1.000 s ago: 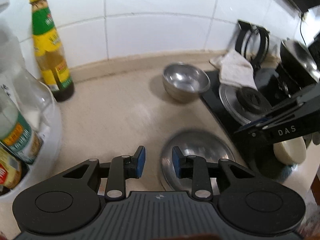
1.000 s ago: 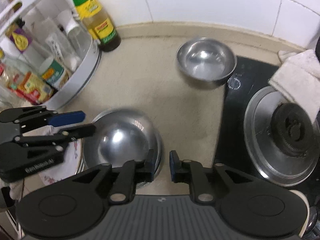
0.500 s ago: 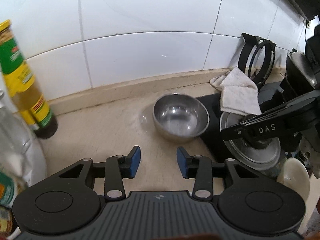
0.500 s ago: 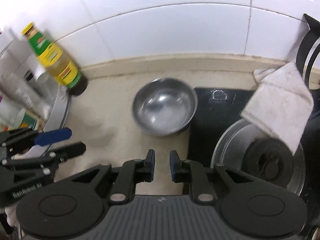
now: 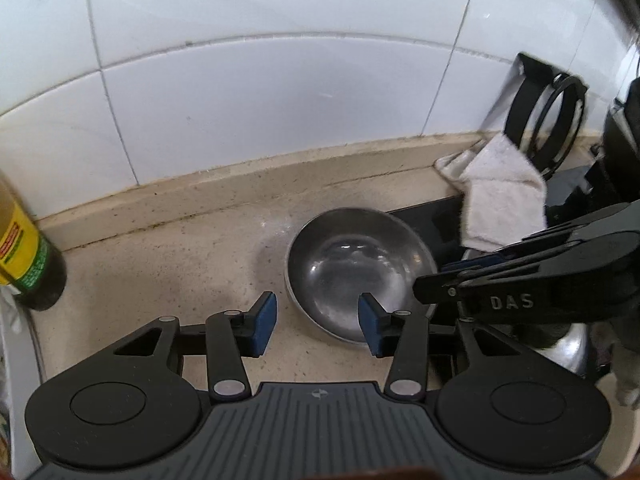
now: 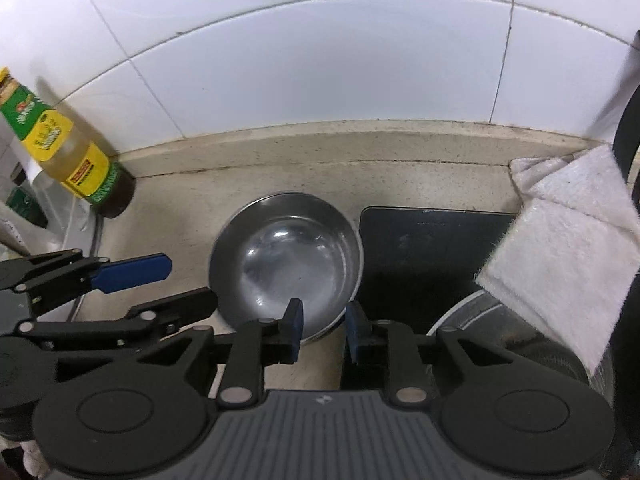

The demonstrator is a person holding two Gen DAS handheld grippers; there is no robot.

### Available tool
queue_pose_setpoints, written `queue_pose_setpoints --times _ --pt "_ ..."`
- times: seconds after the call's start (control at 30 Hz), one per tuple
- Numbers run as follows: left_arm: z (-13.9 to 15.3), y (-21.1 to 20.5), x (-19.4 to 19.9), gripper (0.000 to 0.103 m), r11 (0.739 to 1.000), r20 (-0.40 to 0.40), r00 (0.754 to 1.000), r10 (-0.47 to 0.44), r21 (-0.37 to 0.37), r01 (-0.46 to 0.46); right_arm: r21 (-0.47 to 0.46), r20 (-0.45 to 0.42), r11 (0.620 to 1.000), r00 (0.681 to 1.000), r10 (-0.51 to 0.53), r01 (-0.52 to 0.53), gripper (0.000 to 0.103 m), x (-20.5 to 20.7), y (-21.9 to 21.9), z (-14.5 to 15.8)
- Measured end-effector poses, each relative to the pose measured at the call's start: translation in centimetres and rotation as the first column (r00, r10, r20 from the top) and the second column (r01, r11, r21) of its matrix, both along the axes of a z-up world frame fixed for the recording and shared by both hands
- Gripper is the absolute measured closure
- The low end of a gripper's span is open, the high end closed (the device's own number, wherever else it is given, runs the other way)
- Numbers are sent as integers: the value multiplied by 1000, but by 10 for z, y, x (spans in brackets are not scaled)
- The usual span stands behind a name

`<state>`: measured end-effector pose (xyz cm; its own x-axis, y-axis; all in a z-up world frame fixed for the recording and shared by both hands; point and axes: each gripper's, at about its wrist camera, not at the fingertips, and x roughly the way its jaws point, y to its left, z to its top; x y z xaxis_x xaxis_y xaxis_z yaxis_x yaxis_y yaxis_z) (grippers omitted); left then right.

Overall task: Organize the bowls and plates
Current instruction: 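Move both grippers to the remaining steel bowl and close on its rim, then lift the steel bowl off the counter with both grippers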

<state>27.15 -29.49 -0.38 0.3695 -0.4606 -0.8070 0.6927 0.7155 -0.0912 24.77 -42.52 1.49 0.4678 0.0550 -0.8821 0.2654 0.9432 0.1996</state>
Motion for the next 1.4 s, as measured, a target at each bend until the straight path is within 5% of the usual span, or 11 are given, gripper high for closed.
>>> queue_pose_setpoints --times 0.57,1.4 --pt "-46 -15 27 72 998 -67 998 1 62 3 -34 -60 998 997 43 -45 86 27 2 -38" --pt "-19 5 10 76 999 16 1000 -21 31 21 -244 10 960 990 142 -136 89 3 40 -12"
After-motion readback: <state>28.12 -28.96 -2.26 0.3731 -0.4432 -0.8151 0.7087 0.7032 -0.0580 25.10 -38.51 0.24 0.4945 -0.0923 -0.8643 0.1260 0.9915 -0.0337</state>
